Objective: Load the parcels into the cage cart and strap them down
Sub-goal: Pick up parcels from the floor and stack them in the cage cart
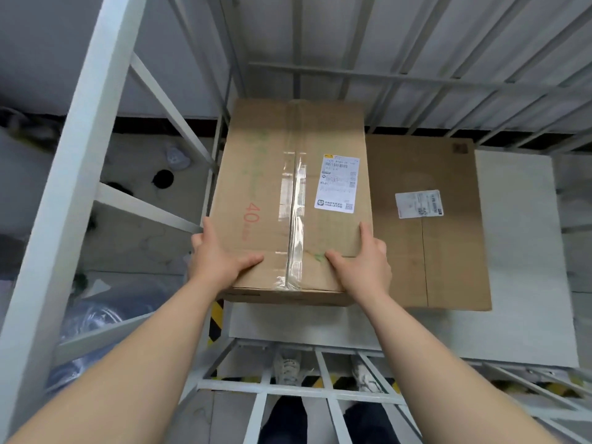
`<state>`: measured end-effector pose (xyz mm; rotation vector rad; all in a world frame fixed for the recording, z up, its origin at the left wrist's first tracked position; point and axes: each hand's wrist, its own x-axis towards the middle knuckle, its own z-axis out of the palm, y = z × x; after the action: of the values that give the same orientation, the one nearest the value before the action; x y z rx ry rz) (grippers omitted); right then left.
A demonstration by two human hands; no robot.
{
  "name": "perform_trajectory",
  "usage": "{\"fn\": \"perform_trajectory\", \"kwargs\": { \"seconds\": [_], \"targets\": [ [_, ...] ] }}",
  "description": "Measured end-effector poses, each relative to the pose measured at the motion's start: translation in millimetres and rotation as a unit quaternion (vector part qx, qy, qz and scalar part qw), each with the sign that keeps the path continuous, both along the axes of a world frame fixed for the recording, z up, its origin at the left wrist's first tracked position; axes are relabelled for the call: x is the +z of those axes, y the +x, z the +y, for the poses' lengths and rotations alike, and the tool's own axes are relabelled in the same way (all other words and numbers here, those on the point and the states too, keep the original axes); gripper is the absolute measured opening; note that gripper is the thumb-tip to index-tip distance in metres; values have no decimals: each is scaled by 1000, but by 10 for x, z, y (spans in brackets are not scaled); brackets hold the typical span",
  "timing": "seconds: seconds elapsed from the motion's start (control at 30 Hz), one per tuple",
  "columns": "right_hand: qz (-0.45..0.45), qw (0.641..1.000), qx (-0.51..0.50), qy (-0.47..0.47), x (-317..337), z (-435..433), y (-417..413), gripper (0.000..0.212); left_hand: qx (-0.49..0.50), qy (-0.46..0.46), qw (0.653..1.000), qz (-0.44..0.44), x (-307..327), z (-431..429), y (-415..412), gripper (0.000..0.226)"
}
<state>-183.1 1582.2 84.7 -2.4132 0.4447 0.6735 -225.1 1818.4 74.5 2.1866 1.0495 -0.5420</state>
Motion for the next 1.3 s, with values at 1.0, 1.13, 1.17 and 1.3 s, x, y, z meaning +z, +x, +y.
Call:
{"fn": "perform_trajectory", "kwargs": {
  "seconds": [1.0, 1.13, 1.17, 1.3],
  "targets": [
    [-43, 988, 131, -69, 776, -289, -98, 50, -315, 109, 943, -29, 819, -696, 114, 56],
    [-89, 986, 113, -85, 1464, -586, -211, 45, -361, 115, 921, -87, 1495, -1004, 186, 51],
    [-100, 985, 107, -88, 1622, -683, -257, 48, -374, 116, 915, -98, 1668, -1099, 196, 51],
    [-137, 982, 74, -103, 2228, -1135, -465, 51, -426, 126, 884, -147, 2311, -1565, 227, 49]
  ]
}}
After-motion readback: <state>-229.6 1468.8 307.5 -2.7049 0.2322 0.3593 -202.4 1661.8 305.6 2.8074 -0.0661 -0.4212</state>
